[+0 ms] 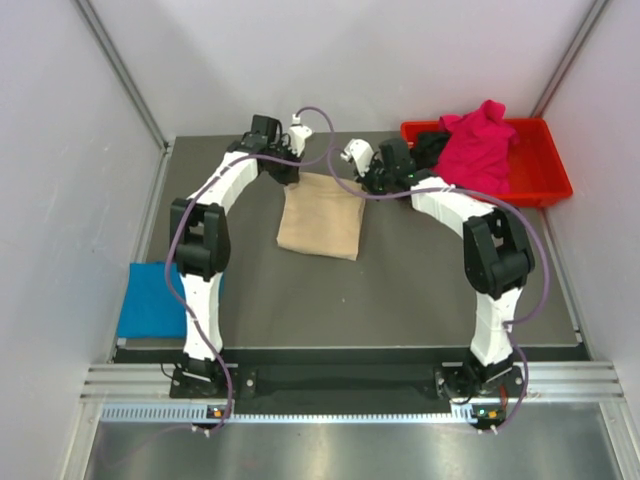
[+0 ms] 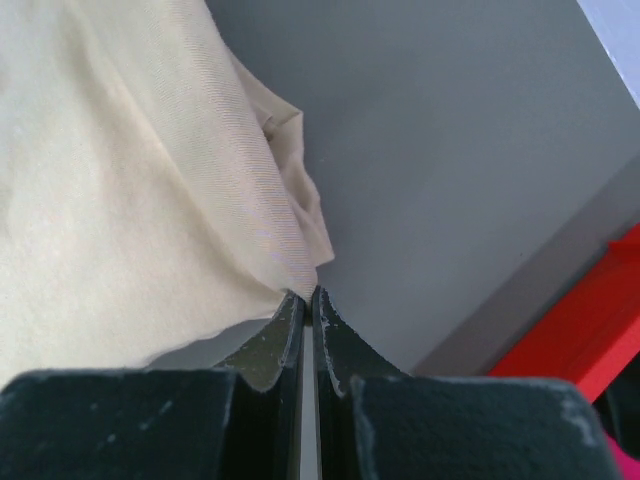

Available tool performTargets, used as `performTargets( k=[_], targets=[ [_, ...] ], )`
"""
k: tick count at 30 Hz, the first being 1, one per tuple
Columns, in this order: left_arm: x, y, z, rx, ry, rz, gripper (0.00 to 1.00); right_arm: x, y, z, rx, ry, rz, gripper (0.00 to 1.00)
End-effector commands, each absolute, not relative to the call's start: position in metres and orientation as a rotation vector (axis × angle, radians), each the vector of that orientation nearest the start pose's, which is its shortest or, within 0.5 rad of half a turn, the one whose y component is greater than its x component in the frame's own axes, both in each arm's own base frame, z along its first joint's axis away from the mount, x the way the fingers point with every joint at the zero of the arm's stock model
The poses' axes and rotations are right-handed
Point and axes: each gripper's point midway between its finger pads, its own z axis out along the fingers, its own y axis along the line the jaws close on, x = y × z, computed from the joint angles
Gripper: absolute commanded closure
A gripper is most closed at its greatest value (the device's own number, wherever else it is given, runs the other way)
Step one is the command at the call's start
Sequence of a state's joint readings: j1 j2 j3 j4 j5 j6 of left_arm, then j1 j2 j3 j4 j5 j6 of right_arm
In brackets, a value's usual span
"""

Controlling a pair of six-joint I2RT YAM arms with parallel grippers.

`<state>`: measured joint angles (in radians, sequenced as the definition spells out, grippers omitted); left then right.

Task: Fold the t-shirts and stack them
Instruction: Fold the tshirt

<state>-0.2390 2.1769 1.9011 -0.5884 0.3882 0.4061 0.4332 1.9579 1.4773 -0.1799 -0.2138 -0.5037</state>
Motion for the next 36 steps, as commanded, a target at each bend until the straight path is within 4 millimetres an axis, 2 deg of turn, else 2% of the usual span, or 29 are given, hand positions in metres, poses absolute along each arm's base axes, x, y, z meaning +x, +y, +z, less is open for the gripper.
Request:
performTargets(
  k=[1,3,4,6,7,8,9,10,11,12,14,15,17,18,19,20,21,22,23,24,26,27,28,29,30,34,36],
  targets=[
    [0.554,-0.175,0.119,0.862,2.156,-0.326,1.00,0.501,0.235,0.113,-1.074,1.948,0.182,1.00],
    [0.556,-0.173,0.110,0.863,2.171,-0.312,1.00,0.504,0.235,0.109,-1.075,1.961,0.183,0.99],
    [0.558,-0.171,0.103,0.860,2.185,-0.303,1.00,0.505,0.234,0.100,-1.077,1.978,0.180,0.97],
    [0.564,-0.166,0.100,0.829,2.191,-0.255,1.00,0.512,0.231,0.097,-1.053,1.986,0.163,0.92],
    [0.567,-0.164,0.097,0.813,2.196,-0.239,0.96,0.517,0.232,0.094,-1.041,1.989,0.163,0.89],
    [0.573,-0.161,0.099,0.789,2.185,-0.213,0.89,0.522,0.232,0.095,-1.026,1.982,0.163,0.83],
    [0.576,-0.161,0.096,0.782,2.183,-0.213,0.81,0.530,0.232,0.101,-0.995,1.976,0.150,0.81],
    [0.578,-0.163,0.096,0.770,2.177,-0.215,0.60,0.533,0.231,0.094,-0.982,1.995,0.139,0.78],
    [0.582,-0.163,0.097,0.756,2.165,-0.209,0.52,0.540,0.227,0.096,-0.950,1.999,0.110,0.65],
    [0.590,-0.162,0.098,0.734,2.149,-0.189,0.43,0.545,0.228,0.101,-0.910,2.000,0.106,0.60],
    [0.597,-0.158,0.103,0.694,2.143,-0.160,0.36,0.550,0.223,0.108,-0.858,2.005,0.086,0.57],
    [0.602,-0.154,0.114,0.671,2.126,-0.140,0.36,0.550,0.220,0.111,-0.804,2.020,0.076,0.57],
    [0.605,-0.150,0.130,0.633,2.107,-0.153,0.32,0.550,0.216,0.133,-0.722,2.002,0.075,0.52],
    [0.604,-0.148,0.143,0.623,2.088,-0.157,0.32,0.545,0.216,0.134,-0.646,2.031,0.109,0.50],
    [0.602,-0.149,0.147,0.616,2.084,-0.184,0.31,0.541,0.215,0.150,-0.594,2.022,0.129,0.48],
    [0.597,-0.146,0.142,0.608,2.104,-0.198,0.30,0.536,0.213,0.152,-0.546,2.049,0.147,0.47],
    [0.592,-0.145,0.148,0.596,2.100,-0.223,0.30,0.528,0.211,0.156,-0.412,2.088,0.190,0.47],
    [0.585,-0.151,0.146,0.571,2.111,-0.301,0.30,0.521,0.210,0.153,-0.330,2.128,0.224,0.47],
    [0.575,-0.147,0.132,0.543,2.149,-0.358,0.30,0.516,0.214,0.151,-0.275,2.150,0.275,0.47],
    [0.570,-0.148,0.133,0.513,2.154,-0.409,0.23,0.506,0.217,0.141,-0.190,2.192,0.333,0.47],
    [0.558,-0.154,0.118,0.440,2.190,-0.528,0.19,0.496,0.224,0.131,-0.114,2.230,0.421,0.41],
    [0.555,-0.157,0.112,0.435,2.201,-0.553,0.13,0.489,0.226,0.119,-0.057,2.261,0.461,0.39],
    [0.552,-0.160,0.107,0.428,2.212,-0.583,0.13,0.486,0.228,0.119,-0.037,2.260,0.489,0.35],
    [0.551,-0.161,0.102,0.413,2.222,-0.605,0.13,0.487,0.233,0.120,-0.028,2.243,0.530,0.26],
    [0.552,-0.161,0.093,0.409,2.237,-0.611,0.13,0.483,0.234,0.113,0.002,2.257,0.551,0.24],
    [0.558,-0.160,0.077,0.281,2.270,-0.677,0.18,0.479,0.238,0.099,0.025,2.294,0.586,0.24],
    [0.556,-0.168,0.069,0.285,2.279,-0.749,0.20,0.475,0.242,0.093,0.028,2.307,0.617,0.24]
  ],
)
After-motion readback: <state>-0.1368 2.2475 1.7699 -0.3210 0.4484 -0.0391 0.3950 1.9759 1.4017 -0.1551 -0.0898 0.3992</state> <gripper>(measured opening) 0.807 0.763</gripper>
